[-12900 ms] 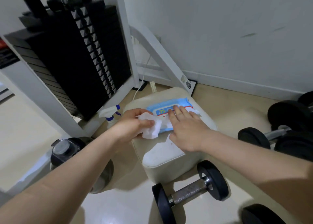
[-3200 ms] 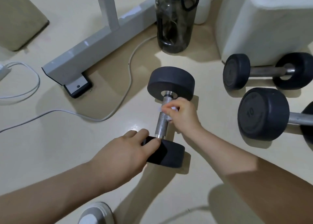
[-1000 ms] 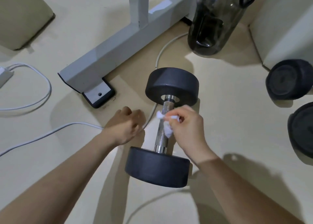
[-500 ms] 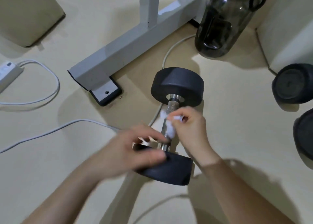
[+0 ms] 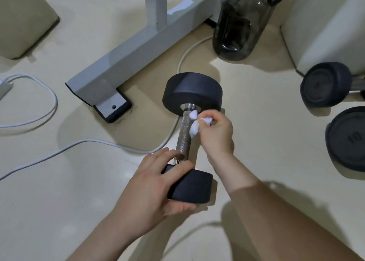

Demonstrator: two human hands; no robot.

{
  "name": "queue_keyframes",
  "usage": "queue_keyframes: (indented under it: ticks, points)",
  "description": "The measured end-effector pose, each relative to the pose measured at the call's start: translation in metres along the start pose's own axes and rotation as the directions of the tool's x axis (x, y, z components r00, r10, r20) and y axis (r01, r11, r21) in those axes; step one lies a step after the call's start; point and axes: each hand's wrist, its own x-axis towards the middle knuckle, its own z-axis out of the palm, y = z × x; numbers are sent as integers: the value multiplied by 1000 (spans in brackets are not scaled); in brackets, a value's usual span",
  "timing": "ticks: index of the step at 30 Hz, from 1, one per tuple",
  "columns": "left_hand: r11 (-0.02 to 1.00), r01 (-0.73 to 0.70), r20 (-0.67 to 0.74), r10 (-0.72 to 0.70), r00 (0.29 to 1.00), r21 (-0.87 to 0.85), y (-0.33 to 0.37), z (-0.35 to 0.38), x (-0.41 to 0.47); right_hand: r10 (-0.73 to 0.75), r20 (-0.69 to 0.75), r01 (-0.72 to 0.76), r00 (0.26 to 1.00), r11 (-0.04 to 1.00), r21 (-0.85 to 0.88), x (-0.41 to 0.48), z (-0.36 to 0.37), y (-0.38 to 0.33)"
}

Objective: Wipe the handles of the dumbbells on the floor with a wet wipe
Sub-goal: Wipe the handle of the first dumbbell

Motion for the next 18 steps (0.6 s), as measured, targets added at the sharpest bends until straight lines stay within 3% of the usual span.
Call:
queue_keyframes:
  ticks: [2,5,7,11,15,18]
  points:
    - [1000,12,23,-12,1000,-12,-1,-2,-1,79,-43,-73,996,991,115,0,4,-6]
    - [1000,17,54,-16,998,-21,0,-4,0,43,151,-95,988,931,353,-28,-7,0]
    - [998,10,85,-15,996,59,2,-6,2,-37,237,-39,971,951,307,-34,-10,9]
    - [931,-17,141,-38,989,365,8,-12,11,-1,132,-18,991,990,143,-11,-4,6]
    - [903,-43,176,-36,984,427,24,-10,17,57,299,-169,953,916,365,-14,-20,9]
    - [886,-68,172,-13,985,458,50,3,28,39,396,-184,917,924,336,-11,-40,16]
